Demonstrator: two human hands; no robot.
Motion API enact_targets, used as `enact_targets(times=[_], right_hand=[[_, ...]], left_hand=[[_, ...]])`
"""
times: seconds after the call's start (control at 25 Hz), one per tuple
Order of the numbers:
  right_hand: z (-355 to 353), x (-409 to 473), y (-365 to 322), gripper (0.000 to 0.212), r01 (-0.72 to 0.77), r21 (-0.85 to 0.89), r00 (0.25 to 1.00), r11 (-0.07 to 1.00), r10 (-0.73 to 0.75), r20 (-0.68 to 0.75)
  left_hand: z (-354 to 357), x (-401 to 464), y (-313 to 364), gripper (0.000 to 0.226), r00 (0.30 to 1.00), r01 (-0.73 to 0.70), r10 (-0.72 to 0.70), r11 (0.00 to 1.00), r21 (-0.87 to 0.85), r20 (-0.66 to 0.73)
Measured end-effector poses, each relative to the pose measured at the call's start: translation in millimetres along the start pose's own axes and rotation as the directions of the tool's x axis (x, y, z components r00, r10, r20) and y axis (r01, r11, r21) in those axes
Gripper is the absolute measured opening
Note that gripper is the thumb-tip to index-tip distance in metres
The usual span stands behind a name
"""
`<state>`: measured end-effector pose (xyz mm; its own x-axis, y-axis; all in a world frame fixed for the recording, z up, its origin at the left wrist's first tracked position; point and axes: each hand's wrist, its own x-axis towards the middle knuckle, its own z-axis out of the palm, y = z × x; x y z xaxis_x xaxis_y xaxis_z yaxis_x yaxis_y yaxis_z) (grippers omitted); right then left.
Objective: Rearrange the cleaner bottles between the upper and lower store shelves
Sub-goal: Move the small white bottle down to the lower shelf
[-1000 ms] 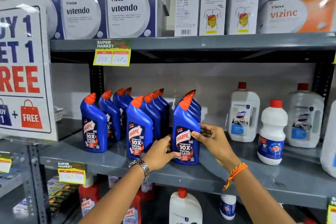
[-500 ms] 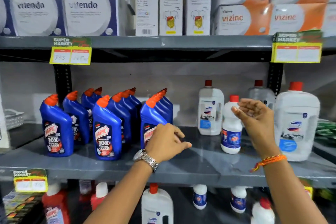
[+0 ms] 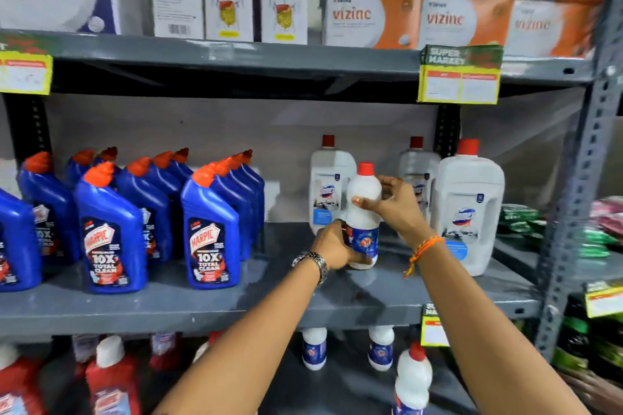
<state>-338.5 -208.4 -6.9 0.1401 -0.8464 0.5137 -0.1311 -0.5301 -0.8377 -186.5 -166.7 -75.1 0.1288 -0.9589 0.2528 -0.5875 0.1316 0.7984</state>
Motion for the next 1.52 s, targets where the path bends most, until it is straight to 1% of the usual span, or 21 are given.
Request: enact_targets(times=[0.12,0.2,0.32,0.48,0.64,0.72,0.8,0.92,1.0,1.12,1.28,1.4,1.52], right_hand=[[1.8,-6.2,-4.2,0.068,0.071,-0.073,0.994,0.995,-0.077,-0.076],[-0.6,-12.5,-7.6,0.068,0.111,-0.104,0.988,0.988,-0.121,-0.096],[-9.4,-34.0,-17.6,0.058,0.169,-0.112,0.977,0.979,-0.182,-0.112],[-18.3,-79.7,-44.1,0.053,0.256,-0.033,0.958,0.966,-0.258,-0.124],[-28.9,-139.9,-63.4,0.049,0.261,0.038,0.961,0.965,-0.256,-0.1],[-30.9,-172.0,-58.0,0.05,0.219,0.068,0.974,0.973,-0.214,-0.076],[-27.8,-202.9,-41.1,0.055,0.179,0.081,0.983,0.981,-0.174,-0.065],[-12.2,-245.8,2.7,0.061,0.165,0.046,0.985,0.985,-0.163,-0.049],[1.7,-262.1,38.3,0.063,0.142,0.018,0.989,0.99,-0.141,-0.041],[24.5,-265.5,90.9,0.067,0.058,-0.014,0.998,0.998,-0.058,0.001],[51.4,-251.3,158.8,0.068,-0.126,-0.065,0.989,0.99,0.131,0.076],[64.8,-243.2,195.2,0.064,-0.208,-0.099,0.97,0.973,0.218,0.108],[70.6,-240.4,214.0,0.062,-0.253,-0.125,0.955,0.959,0.268,0.128]], left_hand=[[6.5,-12.1,13.7,0.08,0.992,-0.036,0.035,0.999,-0.012,-0.118],[7.6,-18.0,14.0,0.072,0.987,-0.053,0.049,0.998,-0.021,-0.15],[-0.2,-39.3,14.9,0.07,0.976,-0.099,0.087,0.994,-0.048,-0.197],[-13.3,-88.4,21.7,0.067,0.969,-0.166,0.137,0.978,-0.127,-0.207],[-12.9,-155.4,20.5,0.065,0.969,-0.199,0.161,0.958,-0.206,-0.19],[-5.7,-187.1,8.6,0.063,0.973,-0.188,0.15,0.955,-0.23,-0.175],[6.5,-211.5,-12.3,0.06,0.976,-0.183,0.145,0.949,-0.256,-0.16],[34.2,-233.7,-60.7,0.06,0.989,-0.118,0.083,0.944,-0.308,-0.125],[55.4,-237.1,-98.4,0.059,0.992,-0.066,0.03,0.95,-0.306,-0.121],[86.4,-228.5,-148.4,0.057,0.99,0.046,-0.084,0.954,-0.297,-0.114],[121.1,-202.2,-204.7,0.056,0.966,0.204,-0.24,0.932,-0.299,-0.092],[146.5,-184.9,-232.4,0.056,0.94,0.281,-0.323,0.915,-0.289,-0.107],[159.8,-175.0,-244.3,0.055,0.915,0.34,-0.392,0.877,-0.34,-0.095]])
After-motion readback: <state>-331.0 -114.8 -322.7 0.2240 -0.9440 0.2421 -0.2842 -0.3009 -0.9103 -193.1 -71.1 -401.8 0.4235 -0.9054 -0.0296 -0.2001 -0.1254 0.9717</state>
